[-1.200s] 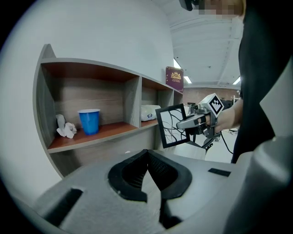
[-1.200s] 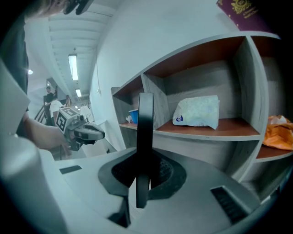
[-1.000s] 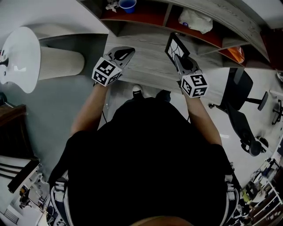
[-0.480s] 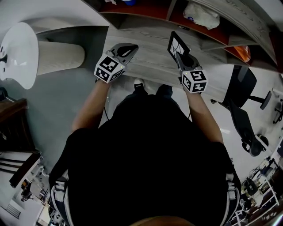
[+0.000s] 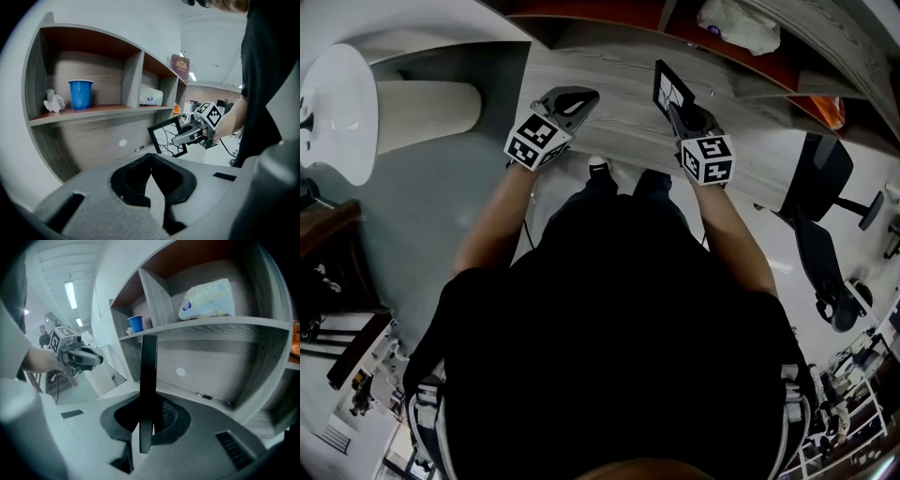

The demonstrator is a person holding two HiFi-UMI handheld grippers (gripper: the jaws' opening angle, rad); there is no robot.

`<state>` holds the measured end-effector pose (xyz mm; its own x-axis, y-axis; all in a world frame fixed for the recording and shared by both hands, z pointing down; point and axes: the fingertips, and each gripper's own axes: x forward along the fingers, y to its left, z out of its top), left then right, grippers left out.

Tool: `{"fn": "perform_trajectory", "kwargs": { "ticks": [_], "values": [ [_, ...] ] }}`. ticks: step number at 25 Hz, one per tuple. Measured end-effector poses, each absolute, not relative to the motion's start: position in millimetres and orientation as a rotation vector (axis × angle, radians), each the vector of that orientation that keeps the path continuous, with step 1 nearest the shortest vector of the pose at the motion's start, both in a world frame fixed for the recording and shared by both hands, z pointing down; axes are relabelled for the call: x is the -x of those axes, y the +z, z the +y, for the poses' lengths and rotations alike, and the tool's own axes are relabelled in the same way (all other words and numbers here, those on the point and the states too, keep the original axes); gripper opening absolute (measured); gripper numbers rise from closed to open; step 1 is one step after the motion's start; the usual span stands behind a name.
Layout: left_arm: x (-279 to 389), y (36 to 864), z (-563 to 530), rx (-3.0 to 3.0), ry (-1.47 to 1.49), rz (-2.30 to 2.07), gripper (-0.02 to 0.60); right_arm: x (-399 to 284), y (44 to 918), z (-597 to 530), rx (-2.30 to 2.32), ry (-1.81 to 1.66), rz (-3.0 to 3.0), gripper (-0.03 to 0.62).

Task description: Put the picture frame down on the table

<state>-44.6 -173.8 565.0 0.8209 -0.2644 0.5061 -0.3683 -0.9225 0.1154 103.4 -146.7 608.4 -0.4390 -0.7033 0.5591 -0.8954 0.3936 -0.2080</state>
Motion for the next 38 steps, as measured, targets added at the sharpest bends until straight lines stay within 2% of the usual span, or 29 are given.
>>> {"fn": "perform_trajectory", "kwargs": {
  "ticks": [24, 38],
  "values": [
    [36, 604, -168, -2.732, 0.804, -0.446, 0.017, -109, 699, -141, -1.347, 1.038, -2.169, 0.031],
    [37, 612, -164, -2.727, 0.817, -0.432, 0.017, -159, 763, -117, -1.643, 1.773, -1.9, 0.031]
  ]
}}
